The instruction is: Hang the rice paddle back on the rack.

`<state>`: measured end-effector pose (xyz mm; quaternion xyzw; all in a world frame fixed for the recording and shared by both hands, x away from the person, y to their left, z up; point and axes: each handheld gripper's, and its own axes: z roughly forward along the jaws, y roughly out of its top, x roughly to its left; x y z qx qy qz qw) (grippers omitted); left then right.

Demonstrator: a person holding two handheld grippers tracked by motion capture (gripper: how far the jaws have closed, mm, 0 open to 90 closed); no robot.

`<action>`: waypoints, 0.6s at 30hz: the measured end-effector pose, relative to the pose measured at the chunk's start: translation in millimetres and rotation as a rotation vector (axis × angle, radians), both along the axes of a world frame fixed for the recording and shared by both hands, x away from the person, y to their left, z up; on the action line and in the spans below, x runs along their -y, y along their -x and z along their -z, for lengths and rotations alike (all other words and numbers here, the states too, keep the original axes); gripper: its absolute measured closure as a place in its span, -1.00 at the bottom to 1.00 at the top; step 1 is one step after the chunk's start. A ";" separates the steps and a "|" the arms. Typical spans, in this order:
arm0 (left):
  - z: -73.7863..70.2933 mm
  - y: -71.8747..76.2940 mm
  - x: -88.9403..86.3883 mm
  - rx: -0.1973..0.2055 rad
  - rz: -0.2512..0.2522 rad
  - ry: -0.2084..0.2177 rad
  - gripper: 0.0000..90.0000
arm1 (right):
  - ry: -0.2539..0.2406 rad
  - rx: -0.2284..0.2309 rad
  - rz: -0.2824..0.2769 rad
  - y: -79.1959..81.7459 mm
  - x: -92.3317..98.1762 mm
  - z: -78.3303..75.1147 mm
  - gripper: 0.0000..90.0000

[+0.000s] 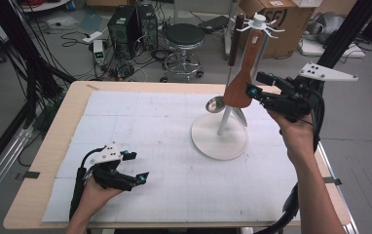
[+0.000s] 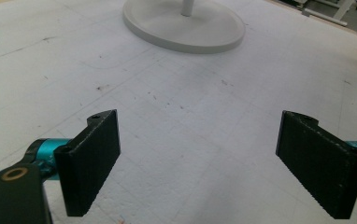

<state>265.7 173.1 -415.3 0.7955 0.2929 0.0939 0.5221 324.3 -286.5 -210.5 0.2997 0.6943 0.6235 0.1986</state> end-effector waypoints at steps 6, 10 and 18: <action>0.4 0.5 0.7 -0.004 0.000 -0.001 -0.68 | 0.014 0.014 -0.013 7.2 -2.0 7.0 -0.31; 0.3 0.3 -0.4 0.000 0.000 -0.005 -0.68 | 0.035 0.002 -0.023 9.6 -5.6 12.3 -0.41; 0.6 0.4 -2.2 -0.002 -0.006 -0.001 -0.69 | 0.072 -0.039 -0.061 12.1 -18.4 28.6 -0.65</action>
